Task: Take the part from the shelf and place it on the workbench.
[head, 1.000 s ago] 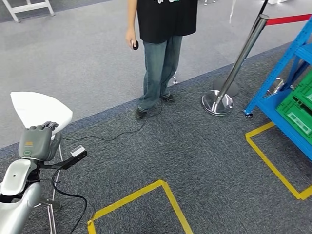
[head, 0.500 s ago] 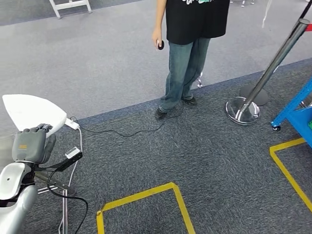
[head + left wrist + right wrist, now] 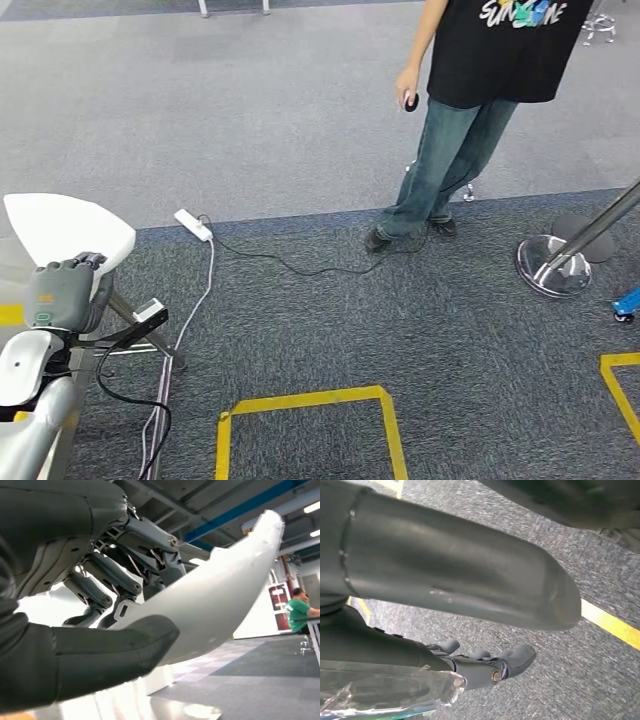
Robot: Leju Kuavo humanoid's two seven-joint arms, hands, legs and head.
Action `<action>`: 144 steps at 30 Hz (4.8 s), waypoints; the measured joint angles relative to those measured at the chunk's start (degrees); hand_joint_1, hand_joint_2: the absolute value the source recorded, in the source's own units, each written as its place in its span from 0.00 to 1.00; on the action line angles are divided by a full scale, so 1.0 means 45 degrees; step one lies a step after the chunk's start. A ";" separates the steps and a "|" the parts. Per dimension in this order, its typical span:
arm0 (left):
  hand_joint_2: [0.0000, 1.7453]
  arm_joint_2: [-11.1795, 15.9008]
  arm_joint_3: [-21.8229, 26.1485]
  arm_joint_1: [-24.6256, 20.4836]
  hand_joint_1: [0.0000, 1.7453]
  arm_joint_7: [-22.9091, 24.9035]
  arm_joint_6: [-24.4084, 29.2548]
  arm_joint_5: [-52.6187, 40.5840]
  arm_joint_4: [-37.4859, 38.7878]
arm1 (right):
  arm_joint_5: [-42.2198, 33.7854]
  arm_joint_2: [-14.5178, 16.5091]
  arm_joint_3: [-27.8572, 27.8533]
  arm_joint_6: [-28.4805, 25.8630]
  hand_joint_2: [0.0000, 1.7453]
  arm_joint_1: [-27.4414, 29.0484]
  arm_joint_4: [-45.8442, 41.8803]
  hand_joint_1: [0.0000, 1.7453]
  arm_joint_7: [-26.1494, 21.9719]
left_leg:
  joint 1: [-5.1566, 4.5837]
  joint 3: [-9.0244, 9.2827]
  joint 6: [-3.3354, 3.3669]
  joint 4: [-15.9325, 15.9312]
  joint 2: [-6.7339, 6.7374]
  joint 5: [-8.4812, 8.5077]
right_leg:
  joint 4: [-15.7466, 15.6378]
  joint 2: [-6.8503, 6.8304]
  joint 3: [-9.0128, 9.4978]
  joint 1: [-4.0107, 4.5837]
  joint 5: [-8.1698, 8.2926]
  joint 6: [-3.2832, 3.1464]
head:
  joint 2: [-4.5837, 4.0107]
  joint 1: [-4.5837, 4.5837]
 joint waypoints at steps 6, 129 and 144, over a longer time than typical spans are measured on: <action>1.00 -0.0025 -0.0001 -0.0005 1.00 0.0024 -0.0049 -0.0045 0.0000 | -0.0124 -0.0002 0.0122 0.0028 0.00 0.0109 -0.0100 0.00 0.0053 | -0.0015 -0.0019 -0.0131 0.0054 -0.0955 0.0008 | -0.2641 0.0889 0.1034 -0.0105 0.1752 -0.0132 | 0.0000 -0.0010; 1.00 0.0471 -0.2662 -0.1183 1.00 -0.0737 -0.0424 -0.0826 0.1084 | -0.3848 -0.0973 0.3491 0.0537 0.00 0.1046 -0.0909 0.00 0.0872 | -0.0107 -0.0033 -0.0366 0.0089 0.0219 -0.0124 | -0.3363 -0.0306 0.1517 -0.0028 0.1643 -0.0183 | 0.0000 -0.0129; 1.00 0.0396 -0.3993 -0.2023 1.00 -0.1274 -0.0556 -0.0906 0.1164 | -0.5020 -0.1502 0.4662 -0.0038 0.00 0.0761 -0.0080 0.00 0.0837 | -0.0074 -0.0027 -0.0355 0.0087 0.0220 -0.0094 | -0.3343 -0.0305 0.1508 0.0005 0.1650 -0.0154 | 0.0000 -0.0132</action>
